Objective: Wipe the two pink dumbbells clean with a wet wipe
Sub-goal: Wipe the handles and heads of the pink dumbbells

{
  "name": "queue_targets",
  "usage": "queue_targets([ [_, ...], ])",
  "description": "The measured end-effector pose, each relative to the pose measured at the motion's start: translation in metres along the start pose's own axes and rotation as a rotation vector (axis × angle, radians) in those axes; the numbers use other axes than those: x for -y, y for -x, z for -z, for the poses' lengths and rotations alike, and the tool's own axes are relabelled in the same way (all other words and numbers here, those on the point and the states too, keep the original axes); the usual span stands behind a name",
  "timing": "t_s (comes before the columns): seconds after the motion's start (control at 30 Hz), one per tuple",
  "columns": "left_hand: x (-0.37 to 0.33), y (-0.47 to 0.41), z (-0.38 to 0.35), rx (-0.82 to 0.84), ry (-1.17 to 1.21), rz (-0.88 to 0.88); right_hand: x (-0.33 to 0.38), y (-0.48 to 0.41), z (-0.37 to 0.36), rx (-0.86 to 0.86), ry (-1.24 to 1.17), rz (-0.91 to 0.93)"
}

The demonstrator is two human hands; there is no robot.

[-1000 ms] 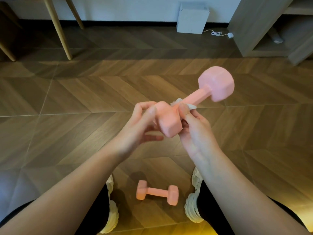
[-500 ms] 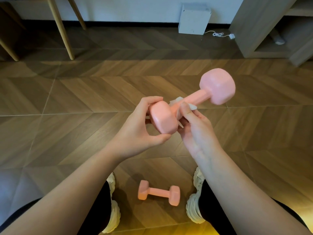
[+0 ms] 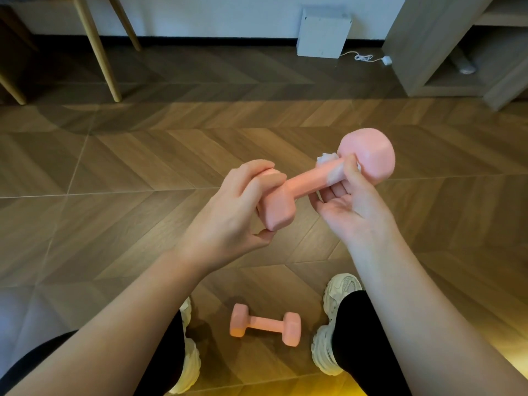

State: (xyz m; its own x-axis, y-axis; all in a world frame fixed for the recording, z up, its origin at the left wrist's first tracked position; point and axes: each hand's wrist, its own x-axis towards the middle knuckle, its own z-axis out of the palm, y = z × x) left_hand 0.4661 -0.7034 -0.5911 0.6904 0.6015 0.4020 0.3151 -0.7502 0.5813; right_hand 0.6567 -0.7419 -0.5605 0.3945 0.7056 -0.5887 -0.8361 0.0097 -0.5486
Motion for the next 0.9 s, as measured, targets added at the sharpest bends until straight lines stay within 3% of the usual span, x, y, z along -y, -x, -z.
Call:
queue_targets([
  [0.1,-0.001,-0.001,-0.002,0.0,0.04,0.011,-0.001,-0.001,0.002,-0.01,0.01,-0.013],
  [0.2,-0.002,0.002,0.0,-0.01,0.291,0.211,-0.001,-0.001,0.005,0.057,0.059,-0.006],
  [0.4,-0.012,-0.011,-0.004,0.044,1.254,0.828,0.002,0.004,0.001,0.338,0.0,0.067],
  [0.53,-0.01,-0.011,0.012,0.341,1.569,1.061,0.001,0.007,0.0,0.524,0.048,0.09],
  [0.6,-0.009,-0.009,0.015,0.392,1.628,1.169,0.0,0.007,-0.002,0.576,0.092,0.094],
  [0.77,-0.012,-0.006,0.012,0.177,1.642,1.103,-0.002,0.011,-0.004,0.471,0.134,0.15],
  [0.9,-0.01,-0.008,0.012,0.206,1.533,0.94,0.003,0.009,-0.002,0.428,0.147,0.198],
])
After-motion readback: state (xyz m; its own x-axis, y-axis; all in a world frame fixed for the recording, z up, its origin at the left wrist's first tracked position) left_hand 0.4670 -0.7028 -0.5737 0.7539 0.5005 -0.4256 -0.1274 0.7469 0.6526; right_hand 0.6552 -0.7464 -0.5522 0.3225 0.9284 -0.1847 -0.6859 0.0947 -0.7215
